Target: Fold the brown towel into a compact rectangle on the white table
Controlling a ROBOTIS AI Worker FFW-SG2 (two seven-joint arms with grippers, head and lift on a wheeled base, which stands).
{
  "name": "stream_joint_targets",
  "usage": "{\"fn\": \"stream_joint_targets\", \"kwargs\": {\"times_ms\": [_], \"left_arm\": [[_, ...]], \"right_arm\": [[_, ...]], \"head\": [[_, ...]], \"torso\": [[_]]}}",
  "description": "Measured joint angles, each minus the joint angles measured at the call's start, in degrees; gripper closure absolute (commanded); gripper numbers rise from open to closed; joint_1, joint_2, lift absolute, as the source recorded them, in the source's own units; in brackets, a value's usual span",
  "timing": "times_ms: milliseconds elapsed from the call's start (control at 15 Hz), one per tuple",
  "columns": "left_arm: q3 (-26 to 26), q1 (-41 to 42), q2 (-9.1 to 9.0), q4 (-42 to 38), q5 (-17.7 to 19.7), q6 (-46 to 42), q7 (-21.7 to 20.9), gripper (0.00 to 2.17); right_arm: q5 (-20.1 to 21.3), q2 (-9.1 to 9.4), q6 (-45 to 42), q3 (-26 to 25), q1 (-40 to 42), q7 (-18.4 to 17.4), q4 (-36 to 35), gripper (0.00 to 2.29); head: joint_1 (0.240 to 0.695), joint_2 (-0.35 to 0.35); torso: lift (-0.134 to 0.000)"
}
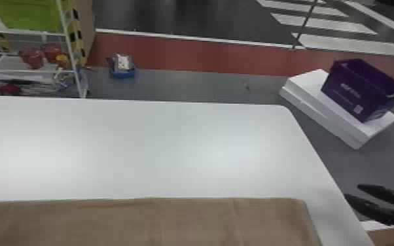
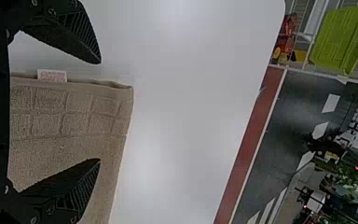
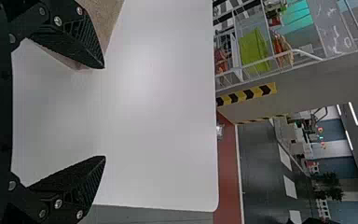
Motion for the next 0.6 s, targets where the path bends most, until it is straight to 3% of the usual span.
{"fn": "stream_joint_targets", "kwargs": {"times_ms": [267, 600], "left_arm": [[-0.31, 0.61, 0.00, 1.33, -4.88, -2.30, 0.46, 0.20], [-2.20, 1.77, 0.00, 2.98, -8.20, -3.57, 1.14, 0.21]], "right_arm": [[0.98, 0.00, -0.68, 1.60, -0.72, 0.00, 1.13, 0.22], [1.18, -0.15, -1.16, 1.67, -0.76, 0.00, 1.76, 0.22]], "head": [[0.695, -0.138], [0.695, -0.137]], "torso": [[-0.123], [-0.123]]}}
